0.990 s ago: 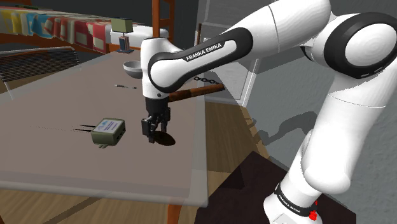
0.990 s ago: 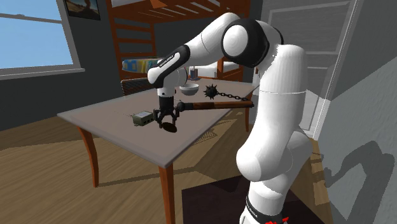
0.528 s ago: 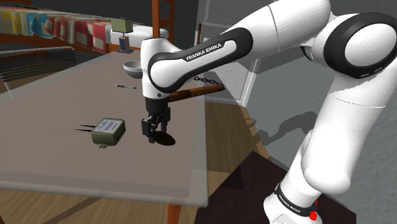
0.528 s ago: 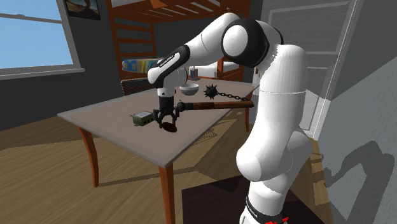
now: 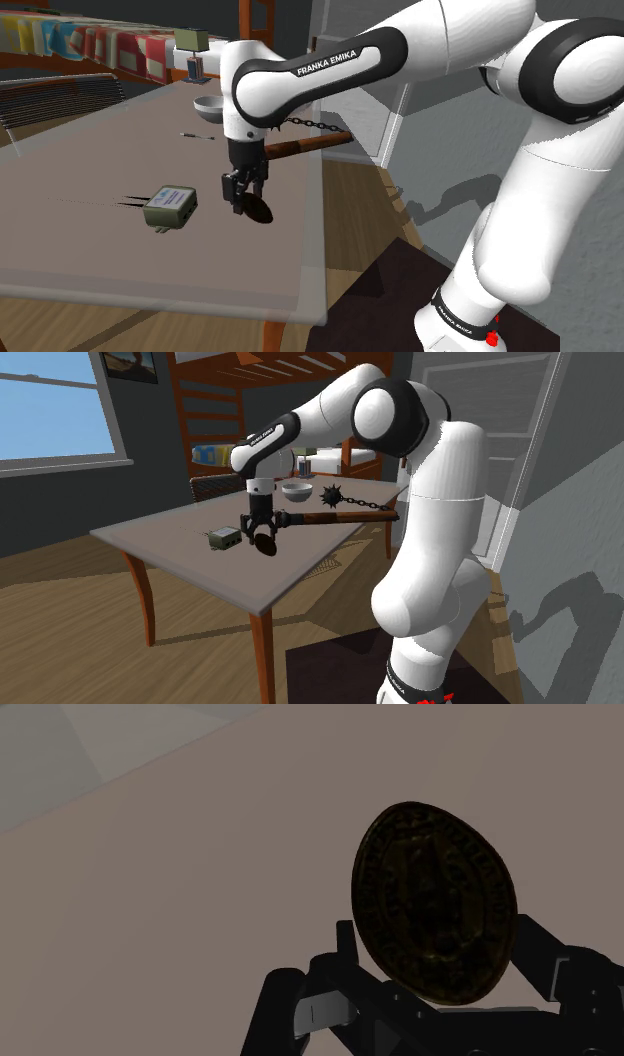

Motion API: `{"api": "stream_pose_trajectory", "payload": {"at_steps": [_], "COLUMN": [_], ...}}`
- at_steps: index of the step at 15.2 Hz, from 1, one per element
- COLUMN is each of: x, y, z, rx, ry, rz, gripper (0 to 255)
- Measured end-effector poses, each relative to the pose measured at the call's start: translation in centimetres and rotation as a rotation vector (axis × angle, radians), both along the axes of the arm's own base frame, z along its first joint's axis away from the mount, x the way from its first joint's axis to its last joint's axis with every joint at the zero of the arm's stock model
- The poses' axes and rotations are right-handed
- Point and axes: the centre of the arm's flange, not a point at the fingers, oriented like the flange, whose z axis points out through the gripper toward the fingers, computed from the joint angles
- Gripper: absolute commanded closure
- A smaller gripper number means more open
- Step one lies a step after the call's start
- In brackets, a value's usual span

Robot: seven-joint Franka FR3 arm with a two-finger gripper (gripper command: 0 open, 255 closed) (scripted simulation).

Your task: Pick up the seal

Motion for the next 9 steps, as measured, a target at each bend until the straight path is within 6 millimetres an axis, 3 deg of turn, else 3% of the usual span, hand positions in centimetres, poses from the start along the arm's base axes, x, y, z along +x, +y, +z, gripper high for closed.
{"api": "stream_pose_trajectory", "payload": {"at_steps": [9], "x": [0.0], "y": [0.1], "z": [4.5], "rx": [0.000], "ry": [0.000], "rz": [0.000], "gripper": [255]}}
